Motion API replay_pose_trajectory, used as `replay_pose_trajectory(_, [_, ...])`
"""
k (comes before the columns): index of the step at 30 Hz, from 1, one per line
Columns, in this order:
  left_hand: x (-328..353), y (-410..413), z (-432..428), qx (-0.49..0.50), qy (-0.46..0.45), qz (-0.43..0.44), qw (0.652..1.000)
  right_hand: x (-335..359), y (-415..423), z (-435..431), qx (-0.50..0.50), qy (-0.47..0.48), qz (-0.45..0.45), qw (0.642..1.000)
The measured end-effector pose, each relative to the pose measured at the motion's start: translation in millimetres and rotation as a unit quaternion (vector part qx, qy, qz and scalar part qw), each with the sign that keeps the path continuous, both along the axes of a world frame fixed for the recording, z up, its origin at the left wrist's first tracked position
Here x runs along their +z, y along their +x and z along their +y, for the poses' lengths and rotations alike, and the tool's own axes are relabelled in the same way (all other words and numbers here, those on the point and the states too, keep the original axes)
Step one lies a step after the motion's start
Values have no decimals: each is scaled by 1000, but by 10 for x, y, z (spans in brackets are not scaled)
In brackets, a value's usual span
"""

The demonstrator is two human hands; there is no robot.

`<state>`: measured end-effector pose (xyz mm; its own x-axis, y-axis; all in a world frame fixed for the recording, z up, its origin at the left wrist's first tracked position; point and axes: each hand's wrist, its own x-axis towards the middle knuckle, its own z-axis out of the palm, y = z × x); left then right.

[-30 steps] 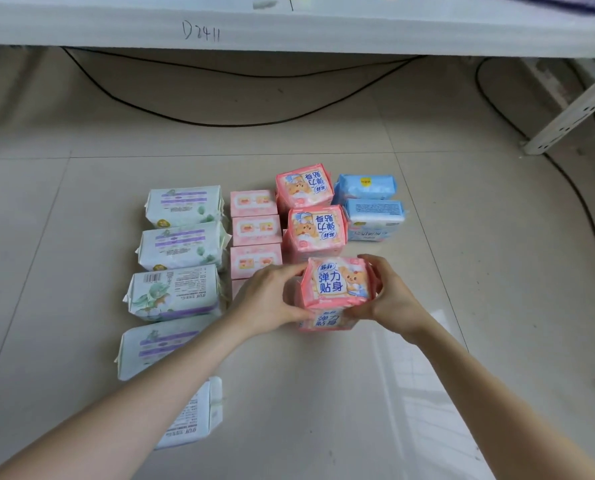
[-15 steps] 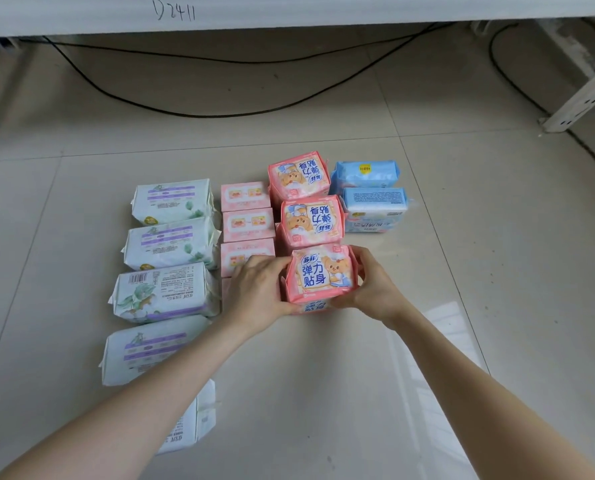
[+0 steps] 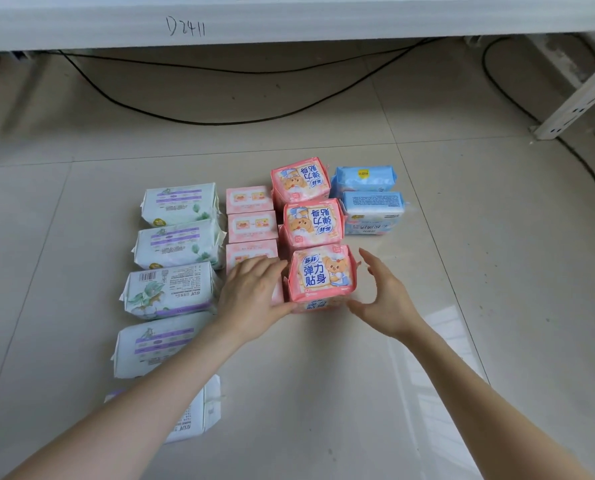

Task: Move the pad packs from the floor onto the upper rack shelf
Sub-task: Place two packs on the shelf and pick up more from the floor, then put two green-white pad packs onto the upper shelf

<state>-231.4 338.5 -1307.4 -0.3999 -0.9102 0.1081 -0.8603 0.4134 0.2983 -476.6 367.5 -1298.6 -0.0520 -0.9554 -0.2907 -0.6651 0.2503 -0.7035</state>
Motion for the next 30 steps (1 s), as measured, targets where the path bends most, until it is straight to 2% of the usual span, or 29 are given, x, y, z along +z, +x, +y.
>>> replay_pose_trajectory(6, [303, 159, 331, -13, -24, -92, 995, 319, 86, 299, 75, -44, 241, 967])
replay_pose_trajectory(13, [1061, 395, 639, -5, 29, -162, 986, 1021, 395, 495, 150, -38, 360, 920])
replay_pose_trajectory(23, [2200, 943, 309, 36, 42, -193, 980, 2051, 1122, 109, 204, -78, 359, 907])
replay_pose_trajectory(30, [2364, 1683, -347, 43, 38, -173, 983, 2141, 1890, -423, 196, -74, 336, 918])
